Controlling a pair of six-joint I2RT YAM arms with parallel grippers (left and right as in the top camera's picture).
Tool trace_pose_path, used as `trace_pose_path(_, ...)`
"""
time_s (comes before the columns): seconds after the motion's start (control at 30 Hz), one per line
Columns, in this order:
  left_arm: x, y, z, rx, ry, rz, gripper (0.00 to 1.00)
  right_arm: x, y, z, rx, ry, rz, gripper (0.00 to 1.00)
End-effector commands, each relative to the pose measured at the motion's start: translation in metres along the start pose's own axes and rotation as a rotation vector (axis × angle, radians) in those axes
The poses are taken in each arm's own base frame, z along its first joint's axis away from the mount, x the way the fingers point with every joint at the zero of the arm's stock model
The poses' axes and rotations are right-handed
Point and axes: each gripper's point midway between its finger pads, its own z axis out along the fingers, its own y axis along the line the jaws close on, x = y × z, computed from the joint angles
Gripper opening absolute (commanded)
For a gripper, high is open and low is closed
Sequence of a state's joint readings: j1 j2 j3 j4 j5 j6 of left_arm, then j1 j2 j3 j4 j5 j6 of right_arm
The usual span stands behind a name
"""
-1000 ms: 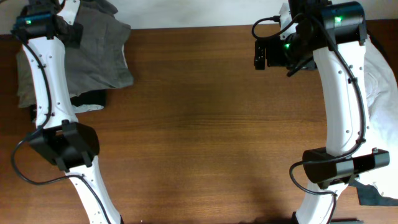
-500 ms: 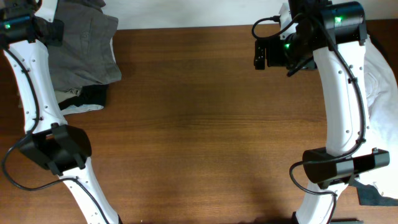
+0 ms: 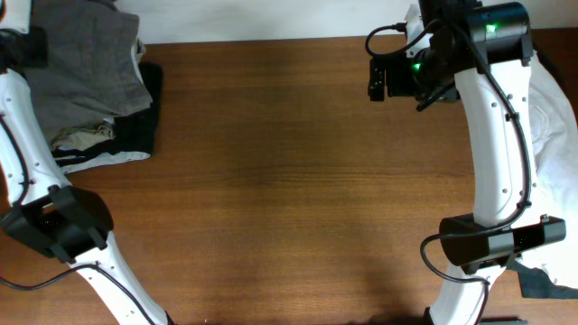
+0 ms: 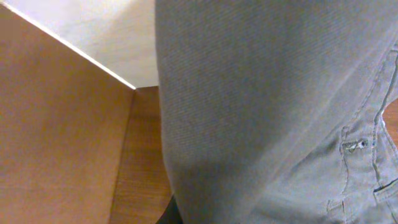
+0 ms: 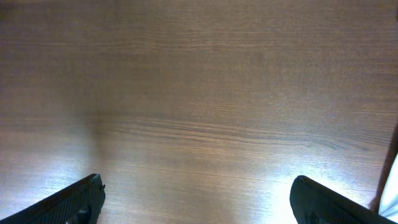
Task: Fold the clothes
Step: 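Lower the shorts onto the clothes stack and release with the left gripper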
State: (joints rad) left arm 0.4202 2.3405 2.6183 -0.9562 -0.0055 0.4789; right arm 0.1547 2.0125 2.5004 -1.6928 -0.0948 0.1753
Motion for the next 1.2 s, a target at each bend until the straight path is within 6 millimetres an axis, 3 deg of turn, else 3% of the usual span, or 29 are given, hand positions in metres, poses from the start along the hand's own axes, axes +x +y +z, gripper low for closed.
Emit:
trace_pose_path(0.0,0.002,0.006,0.017,-0.001,-0.016,-0.001,0.01,0.003,0.0,-0.004,-0.009,-0.001,-0.006,0.99)
trace_pose_path(0.07,0.005,0.005,0.027,0.001,-0.017,-0.002,0.02,0.004,-0.001,-0.002,-0.008,0.009,-0.004,0.99)
trace_pose_path(0.23,0.019,-0.001,0.058,0.014,-0.002,-0.004,0.15,0.009,-0.002,0.005,-0.003,0.039,-0.001,0.99)
trace_pose_path(0.4,0.051,0.0,0.092,0.023,0.056,-0.02,0.15,0.01,-0.003,0.007,0.0,0.05,0.0,0.99)
trace_pose_path(0.5,0.06,0.009,0.096,0.014,0.066,-0.034,0.16,0.01,-0.003,0.007,-0.001,0.05,0.0,0.99)
trace_pose_path(0.53,0.062,0.013,0.096,0.01,0.069,-0.04,0.21,0.01,-0.003,0.007,-0.001,0.05,0.0,0.99)
trace_pose_path(0.57,0.064,0.016,0.096,0.006,0.07,-0.053,0.37,0.01,-0.003,0.007,-0.001,0.05,0.0,0.99)
trace_pose_path(0.6,0.065,0.019,0.096,0.0,0.069,-0.077,0.59,0.01,-0.003,0.007,-0.001,0.05,0.0,0.99)
trace_pose_path(0.73,0.056,0.016,0.085,0.041,0.043,-0.224,0.71,0.01,-0.003,0.007,-0.001,0.05,0.0,0.99)
trace_pose_path(0.83,0.06,-0.007,0.076,0.107,0.1,-0.309,0.63,0.01,-0.003,0.007,-0.001,0.05,0.0,0.99)
trace_pose_path(0.9,0.072,-0.023,0.073,0.143,0.166,-0.312,0.62,0.011,-0.002,0.007,-0.004,0.05,0.0,0.99)
trace_pose_path(1.03,0.097,-0.056,0.063,0.207,0.319,-0.368,0.47,0.011,0.0,0.007,-0.018,0.053,0.0,0.99)
trace_pose_path(1.17,0.112,-0.083,0.051,0.285,0.418,-0.406,0.47,0.011,0.0,0.007,-0.018,0.053,0.0,0.99)
